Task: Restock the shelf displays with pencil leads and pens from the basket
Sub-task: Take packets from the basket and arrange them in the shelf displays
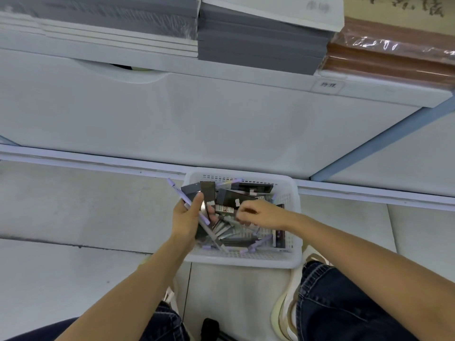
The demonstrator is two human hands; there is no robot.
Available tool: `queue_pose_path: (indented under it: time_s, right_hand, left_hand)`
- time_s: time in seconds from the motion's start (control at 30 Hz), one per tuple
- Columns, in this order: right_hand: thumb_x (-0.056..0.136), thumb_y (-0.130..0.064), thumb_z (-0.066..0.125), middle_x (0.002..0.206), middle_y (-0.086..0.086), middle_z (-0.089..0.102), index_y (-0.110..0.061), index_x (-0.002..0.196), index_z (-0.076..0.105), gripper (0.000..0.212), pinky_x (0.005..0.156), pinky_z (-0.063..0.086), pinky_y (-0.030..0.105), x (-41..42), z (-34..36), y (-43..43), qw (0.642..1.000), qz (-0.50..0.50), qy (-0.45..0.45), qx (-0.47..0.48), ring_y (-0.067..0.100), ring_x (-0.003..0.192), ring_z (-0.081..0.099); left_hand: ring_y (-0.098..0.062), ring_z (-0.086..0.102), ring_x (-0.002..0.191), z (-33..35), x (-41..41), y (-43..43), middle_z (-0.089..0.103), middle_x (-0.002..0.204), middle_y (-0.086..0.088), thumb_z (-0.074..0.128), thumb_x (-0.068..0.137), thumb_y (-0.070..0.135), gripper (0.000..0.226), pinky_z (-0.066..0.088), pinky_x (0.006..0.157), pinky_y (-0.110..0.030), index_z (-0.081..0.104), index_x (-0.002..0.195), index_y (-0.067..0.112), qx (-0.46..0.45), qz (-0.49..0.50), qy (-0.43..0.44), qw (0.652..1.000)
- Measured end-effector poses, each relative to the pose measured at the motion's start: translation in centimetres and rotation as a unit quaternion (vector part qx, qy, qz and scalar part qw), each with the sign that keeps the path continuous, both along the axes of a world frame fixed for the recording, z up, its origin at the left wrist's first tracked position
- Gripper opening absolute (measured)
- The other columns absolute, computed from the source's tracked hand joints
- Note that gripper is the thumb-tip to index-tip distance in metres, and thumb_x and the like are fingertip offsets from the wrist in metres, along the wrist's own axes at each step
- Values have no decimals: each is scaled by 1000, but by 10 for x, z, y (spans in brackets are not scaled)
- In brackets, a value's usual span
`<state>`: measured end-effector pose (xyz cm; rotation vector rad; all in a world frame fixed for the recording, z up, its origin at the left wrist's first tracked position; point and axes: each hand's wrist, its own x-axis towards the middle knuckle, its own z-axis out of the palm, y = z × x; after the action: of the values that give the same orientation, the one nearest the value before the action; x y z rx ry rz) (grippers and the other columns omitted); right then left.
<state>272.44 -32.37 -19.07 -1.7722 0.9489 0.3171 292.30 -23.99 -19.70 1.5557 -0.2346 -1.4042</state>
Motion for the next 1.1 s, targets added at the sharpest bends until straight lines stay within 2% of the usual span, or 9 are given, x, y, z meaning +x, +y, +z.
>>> queue_pose_path:
  time_s: [0.17, 0.3, 0.43, 0.5, 0.57, 0.7, 0.83, 0.97, 1.1]
  right_hand:
    - [96, -47, 49, 122, 5, 57, -14, 127, 53, 45, 96, 47, 37, -4, -34, 30, 980, 149, 129, -18, 21, 108, 55]
    - [95, -42, 54, 119, 8, 59, -11, 122, 53, 42, 93, 48, 36, 2, -50, 35, 979, 139, 141, -46, 23, 105, 57]
    - [99, -30, 51, 99, 2, 61, -13, 100, 60, 19, 82, 48, 33, -9, -52, 27, 992, 84, 86, -33, 18, 91, 59]
    - [98, -33, 52, 87, 0, 58, -12, 93, 60, 24, 71, 43, 26, -12, -40, 15, 996, 62, 52, -22, 12, 77, 56]
    - [97, -40, 52, 81, 0, 57, -8, 94, 61, 33, 64, 43, 21, -9, -18, -2, 999, 46, 11, -7, 5, 66, 54]
    - [93, -49, 56, 72, -10, 59, -26, 89, 65, 24, 60, 43, 21, 9, 45, -36, 999, 15, -49, 0, 4, 61, 54]
    - [90, -33, 67, 85, 2, 65, -18, 103, 69, 20, 61, 44, 19, 23, 118, -53, 993, -35, -107, -28, 2, 64, 57]
    - [83, -13, 75, 83, -2, 63, -11, 111, 65, 30, 52, 44, 16, 17, 198, -61, 953, -180, -216, -113, 0, 56, 54]
    - [86, -10, 70, 77, -2, 71, -11, 98, 66, 13, 56, 44, 21, -1, 279, -59, 897, -239, -317, -192, 6, 60, 56]
  left_hand:
    - [-24, 53, 42, -3, 9, 9, 60, 56, -12, 67, 88, 32, 33, 55, 54, -35, 56, 80, 2, 56, -101, 10, 993]
    - [-23, 53, 43, -4, 6, 12, 61, 58, -13, 68, 86, 33, 34, 54, 52, -32, 56, 84, 2, 62, -145, 8, 988]
    - [-24, 59, 44, -4, 7, 10, 69, 69, -18, 66, 88, 33, 36, 56, 50, -31, 56, 92, -1, 55, -176, -21, 983]
    - [-24, 61, 45, -3, 7, 8, 73, 74, -17, 65, 90, 31, 36, 57, 51, -31, 58, 99, -3, 49, -178, -46, 982]
    - [-25, 64, 47, 3, 9, 2, 74, 74, -13, 67, 89, 33, 36, 58, 53, -33, 60, 100, 0, 38, -184, -83, 979]
    - [-31, 67, 51, 36, 12, -15, 67, 61, -12, 69, 87, 37, 39, 57, 51, -33, 58, 94, 0, -9, -194, -112, 975]
    - [-26, 58, 44, 92, 8, -36, 57, 56, -14, 69, 87, 34, 37, 50, 48, -28, 57, 84, -1, -115, -174, -128, 970]
    - [-21, 58, 41, 158, 4, -47, 61, 62, -26, 66, 83, 34, 45, 53, 47, -28, 61, 93, -9, -191, -136, -127, 964]
    - [-22, 67, 52, 234, -6, -56, 70, 92, -29, 63, 79, 45, 57, 60, 59, -36, 61, 111, -2, -258, -186, -125, 940]
